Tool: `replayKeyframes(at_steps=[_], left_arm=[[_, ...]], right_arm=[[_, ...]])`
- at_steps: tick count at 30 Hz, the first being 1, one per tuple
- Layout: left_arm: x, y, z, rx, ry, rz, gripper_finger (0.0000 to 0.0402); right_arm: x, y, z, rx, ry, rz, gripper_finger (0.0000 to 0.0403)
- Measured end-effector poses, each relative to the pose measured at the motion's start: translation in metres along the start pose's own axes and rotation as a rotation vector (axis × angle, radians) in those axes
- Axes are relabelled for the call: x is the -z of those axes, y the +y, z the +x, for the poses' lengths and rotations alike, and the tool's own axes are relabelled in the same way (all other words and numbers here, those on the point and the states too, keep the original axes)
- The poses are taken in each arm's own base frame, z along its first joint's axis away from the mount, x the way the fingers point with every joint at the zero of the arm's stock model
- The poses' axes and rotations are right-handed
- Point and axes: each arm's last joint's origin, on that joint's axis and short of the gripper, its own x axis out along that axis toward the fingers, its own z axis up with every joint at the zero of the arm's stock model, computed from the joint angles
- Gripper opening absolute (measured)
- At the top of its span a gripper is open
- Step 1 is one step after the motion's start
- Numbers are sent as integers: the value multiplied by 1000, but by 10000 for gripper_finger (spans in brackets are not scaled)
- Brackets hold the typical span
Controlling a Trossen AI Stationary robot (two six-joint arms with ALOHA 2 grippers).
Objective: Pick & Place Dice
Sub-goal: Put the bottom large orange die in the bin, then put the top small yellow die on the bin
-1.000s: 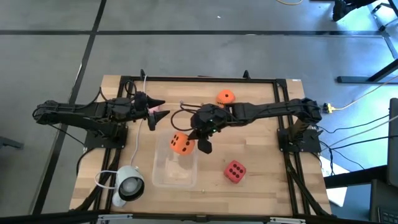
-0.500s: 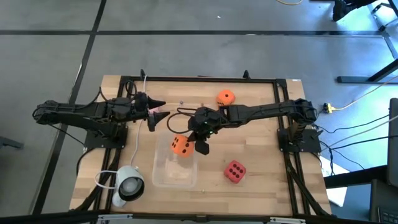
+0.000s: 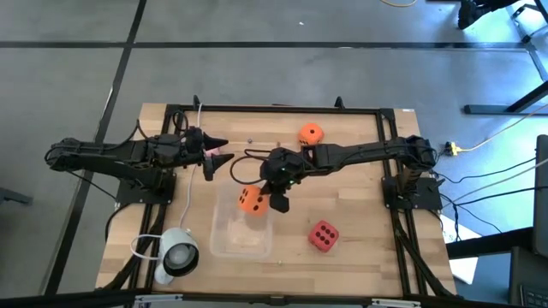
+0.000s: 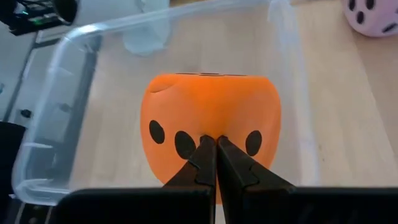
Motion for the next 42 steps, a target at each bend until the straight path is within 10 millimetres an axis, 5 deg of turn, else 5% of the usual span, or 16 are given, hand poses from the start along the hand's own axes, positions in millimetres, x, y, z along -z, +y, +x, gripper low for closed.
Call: replayKeyframes(at_steps=[29,35,42], left_arm=[[0,0,0,0,0,-1,290],[0,0,0,0,0,0,290],[0,0,0,0,0,0,290]], right_arm=[[1,0,0,10,4,-32,4],[1,3,1,41,-5,-41,56],[1,3,1,34,-5,-41,172]])
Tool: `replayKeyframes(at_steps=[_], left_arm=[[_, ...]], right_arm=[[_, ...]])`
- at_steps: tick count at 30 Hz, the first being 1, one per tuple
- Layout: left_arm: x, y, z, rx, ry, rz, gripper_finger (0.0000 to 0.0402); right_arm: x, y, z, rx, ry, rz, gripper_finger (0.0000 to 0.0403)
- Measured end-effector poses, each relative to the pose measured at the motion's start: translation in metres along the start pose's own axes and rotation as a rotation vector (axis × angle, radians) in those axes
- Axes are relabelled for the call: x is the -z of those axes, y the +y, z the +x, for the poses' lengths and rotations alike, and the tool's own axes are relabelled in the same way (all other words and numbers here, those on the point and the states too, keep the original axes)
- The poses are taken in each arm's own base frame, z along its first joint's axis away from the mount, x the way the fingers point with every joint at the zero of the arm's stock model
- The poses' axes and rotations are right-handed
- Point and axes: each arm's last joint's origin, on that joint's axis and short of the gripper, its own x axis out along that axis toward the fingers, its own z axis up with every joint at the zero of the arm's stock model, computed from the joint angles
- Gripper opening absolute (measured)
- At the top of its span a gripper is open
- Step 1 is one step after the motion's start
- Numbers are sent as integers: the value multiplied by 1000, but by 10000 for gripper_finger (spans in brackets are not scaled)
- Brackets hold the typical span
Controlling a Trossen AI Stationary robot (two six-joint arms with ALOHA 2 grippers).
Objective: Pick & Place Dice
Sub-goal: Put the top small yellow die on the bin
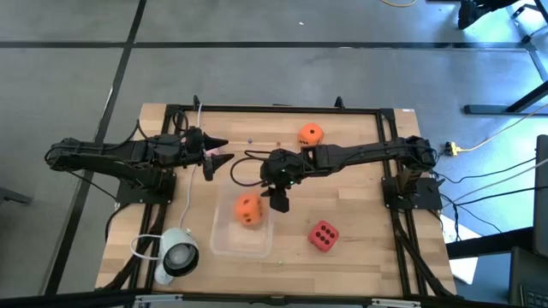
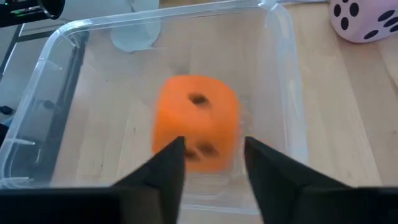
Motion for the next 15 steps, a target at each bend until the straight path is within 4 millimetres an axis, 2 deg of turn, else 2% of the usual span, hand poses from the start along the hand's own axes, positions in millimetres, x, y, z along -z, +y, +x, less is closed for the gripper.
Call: replayKeyframes(at_steps=[8,11,15], left_arm=[[0,0,0,0,0,0,290],[0,0,0,0,0,0,290],[0,0,0,0,0,0,290]], right_arm=[[0,0,0,9,-2,7,298],[0,-1,0,28,-6,8,324],[0,-1,0,48,-11,34,337]])
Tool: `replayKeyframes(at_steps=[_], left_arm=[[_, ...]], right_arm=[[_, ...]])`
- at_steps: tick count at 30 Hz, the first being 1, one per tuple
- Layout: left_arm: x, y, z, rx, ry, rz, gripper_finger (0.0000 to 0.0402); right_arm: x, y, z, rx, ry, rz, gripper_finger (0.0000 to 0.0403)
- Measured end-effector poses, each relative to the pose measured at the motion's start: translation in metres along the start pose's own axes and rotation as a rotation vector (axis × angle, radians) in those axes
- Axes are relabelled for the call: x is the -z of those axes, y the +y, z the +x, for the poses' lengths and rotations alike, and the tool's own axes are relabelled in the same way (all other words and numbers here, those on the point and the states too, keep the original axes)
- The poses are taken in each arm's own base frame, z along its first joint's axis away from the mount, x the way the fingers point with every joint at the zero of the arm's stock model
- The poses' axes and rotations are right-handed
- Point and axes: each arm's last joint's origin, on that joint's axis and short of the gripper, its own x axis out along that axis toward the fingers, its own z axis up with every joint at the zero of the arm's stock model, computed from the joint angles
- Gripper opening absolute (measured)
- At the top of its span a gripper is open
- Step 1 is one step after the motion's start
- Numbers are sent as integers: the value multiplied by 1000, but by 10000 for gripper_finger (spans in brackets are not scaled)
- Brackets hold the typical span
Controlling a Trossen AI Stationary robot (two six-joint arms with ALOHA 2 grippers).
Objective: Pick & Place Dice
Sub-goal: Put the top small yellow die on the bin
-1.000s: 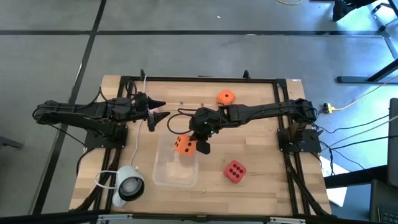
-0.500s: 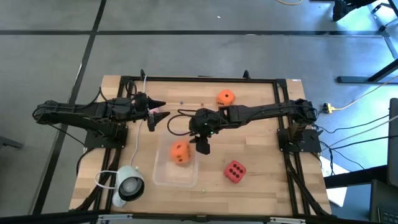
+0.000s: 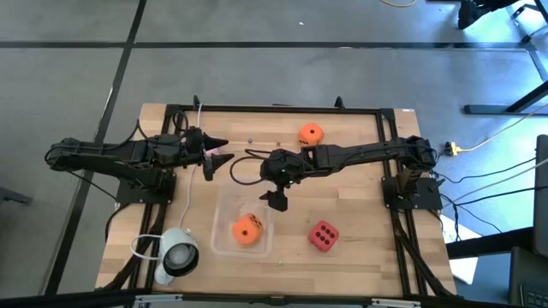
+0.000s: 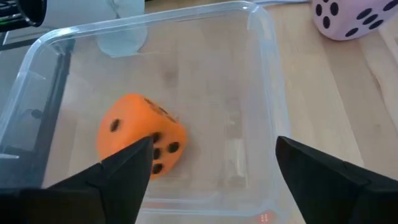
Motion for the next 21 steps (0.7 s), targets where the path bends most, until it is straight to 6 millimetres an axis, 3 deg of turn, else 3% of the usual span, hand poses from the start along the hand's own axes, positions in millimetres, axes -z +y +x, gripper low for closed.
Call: replayKeyframes(at_steps=[6,9,15,21], left_arm=[[0,0,0,0,0,-1,290],[0,-1,0,23,4,-39,290],[-2,-3,0,76,4,-64,290],[-2,-3,-1,75,2,-73,290]], right_arm=[[-1,0,-2,23,-8,1,338],[-4,0,-13,58,-36,7,335],[-1,-2,-61,193,-22,7,317],[20,-12,-111,392,141,0,304]])
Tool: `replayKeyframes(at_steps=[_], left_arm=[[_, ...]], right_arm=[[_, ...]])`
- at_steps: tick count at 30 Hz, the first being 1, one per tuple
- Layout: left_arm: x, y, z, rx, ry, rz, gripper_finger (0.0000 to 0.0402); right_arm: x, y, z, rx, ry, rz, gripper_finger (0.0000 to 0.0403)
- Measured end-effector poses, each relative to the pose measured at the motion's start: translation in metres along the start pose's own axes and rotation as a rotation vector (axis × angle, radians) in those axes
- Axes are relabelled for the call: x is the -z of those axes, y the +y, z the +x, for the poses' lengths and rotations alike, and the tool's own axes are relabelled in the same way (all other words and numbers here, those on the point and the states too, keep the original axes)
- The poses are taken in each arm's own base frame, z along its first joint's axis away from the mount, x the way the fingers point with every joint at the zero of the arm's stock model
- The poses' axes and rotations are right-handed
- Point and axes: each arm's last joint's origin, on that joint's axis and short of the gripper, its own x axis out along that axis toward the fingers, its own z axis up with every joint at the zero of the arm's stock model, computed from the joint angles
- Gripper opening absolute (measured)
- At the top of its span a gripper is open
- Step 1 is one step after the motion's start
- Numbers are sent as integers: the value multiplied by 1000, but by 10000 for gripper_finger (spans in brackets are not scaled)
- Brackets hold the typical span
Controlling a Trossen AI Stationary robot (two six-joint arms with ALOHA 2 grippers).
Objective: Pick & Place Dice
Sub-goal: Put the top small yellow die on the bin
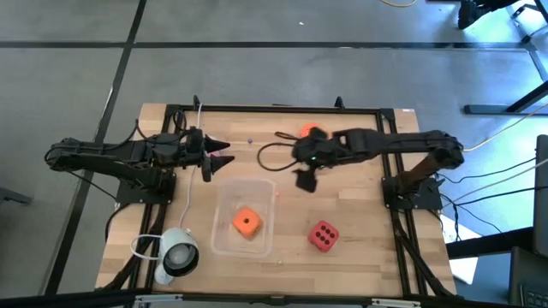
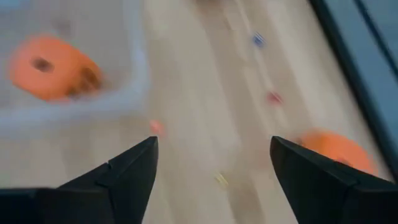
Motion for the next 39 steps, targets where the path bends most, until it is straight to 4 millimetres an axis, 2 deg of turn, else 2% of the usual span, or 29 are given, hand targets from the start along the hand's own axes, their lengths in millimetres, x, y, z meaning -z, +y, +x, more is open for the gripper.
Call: replayKeyframes(at_steps=[5,9,14,17,21,23,26,29,36,39], left_arm=[[0,0,0,0,0,0,290],[-1,0,-2,5,-7,-40,290],[-4,0,-7,15,-26,-50,290],[-5,1,-9,0,-47,-54,290],[-7,0,-7,-8,-73,-23,290],[-8,-1,-6,-9,-73,-8,290],[-15,-5,-6,-4,-88,13,290],[-24,-8,-10,-15,-95,28,290],[-31,-8,-16,-82,-60,49,290],[-30,-7,-15,-88,-58,51,290]], right_arm=[[19,-15,-12,59,88,11,300],[48,-25,-12,76,119,106,299],[91,-35,-17,45,10,337,299],[111,-38,-13,-3,-97,478,299],[135,-37,13,8,-98,566,299],[140,-34,29,0,-113,608,299],[142,-30,49,-16,-161,653,299],[140,-28,64,41,-179,673,299],[144,-22,103,95,-63,710,299],[140,-19,115,108,-26,741,299]])
